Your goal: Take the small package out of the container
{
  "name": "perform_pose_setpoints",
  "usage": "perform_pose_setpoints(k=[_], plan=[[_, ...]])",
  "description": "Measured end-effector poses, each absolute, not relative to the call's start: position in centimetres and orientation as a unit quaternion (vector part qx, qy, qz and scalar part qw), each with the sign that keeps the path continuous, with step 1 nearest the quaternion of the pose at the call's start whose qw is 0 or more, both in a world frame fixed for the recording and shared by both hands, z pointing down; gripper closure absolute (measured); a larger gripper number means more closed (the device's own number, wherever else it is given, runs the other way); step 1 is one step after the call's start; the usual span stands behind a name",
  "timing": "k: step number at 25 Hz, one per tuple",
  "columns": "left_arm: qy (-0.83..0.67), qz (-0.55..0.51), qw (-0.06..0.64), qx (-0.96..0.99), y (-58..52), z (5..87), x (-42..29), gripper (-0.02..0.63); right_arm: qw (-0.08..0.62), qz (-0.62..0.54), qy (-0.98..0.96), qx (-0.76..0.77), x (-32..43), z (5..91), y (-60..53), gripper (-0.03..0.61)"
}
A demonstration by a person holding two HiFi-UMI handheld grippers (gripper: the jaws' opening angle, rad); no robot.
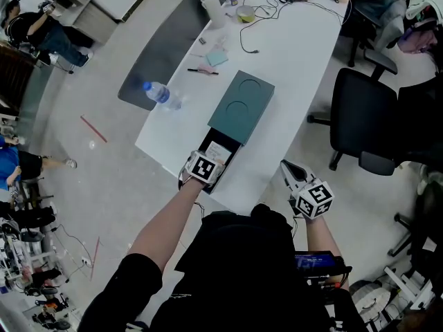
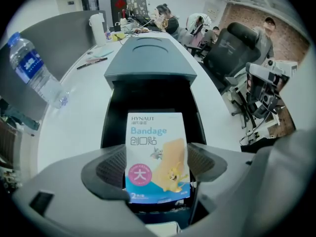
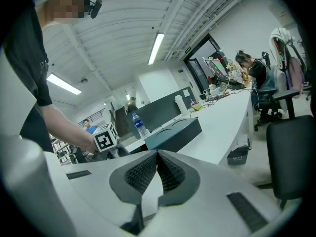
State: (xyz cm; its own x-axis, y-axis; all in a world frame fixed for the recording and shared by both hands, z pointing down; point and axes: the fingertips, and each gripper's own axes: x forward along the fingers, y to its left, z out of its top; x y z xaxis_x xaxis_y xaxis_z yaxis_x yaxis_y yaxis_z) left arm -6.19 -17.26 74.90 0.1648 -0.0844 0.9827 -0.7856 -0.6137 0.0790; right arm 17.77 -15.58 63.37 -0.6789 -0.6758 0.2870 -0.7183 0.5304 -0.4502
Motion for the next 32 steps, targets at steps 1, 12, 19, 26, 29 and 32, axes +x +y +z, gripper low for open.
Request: perform_pose_setpoints(k=[1, 12, 19, 26, 29, 32], plan=[[-0.313, 0.567, 0.315, 0.694, -17.1, 74.9, -6.3, 0.227, 0.039, 0.275, -0.874, 0.399, 17.8, 63.4, -15.6, 0.552], [-0.338, 0.505, 0.295, 0.738, -18.2, 72.6, -4.8, 0.232, 0.043, 0.267, -0.884, 0.381, 17.7, 63.1, -15.6, 0.552], [-0.363, 0.476, 0.267, 0.755, -18.3, 69.9, -4.7, 0.232, 0.048, 0.26, -0.893, 0.363, 17.0, 62.8, -15.3, 0.552], [-0.381, 0.428, 0.243, 0.783, -18.3, 66.1, -5.4, 0.232, 0.05, 0.249, -0.902, 0.349, 15.1, 61.3, -16.0, 0.552], [-0.386, 0.403, 0.232, 0.797, -18.2, 65.2, -5.4, 0.232, 0.055, 0.24, -0.906, 0.345, 14.3, 60.8, -15.9, 0.552], [-0.396, 0.379, 0.223, 0.806, -17.9, 64.0, -6.2, 0.232, 0.058, 0.229, -0.91, 0.342, 13.3, 60.1, -15.8, 0.554]])
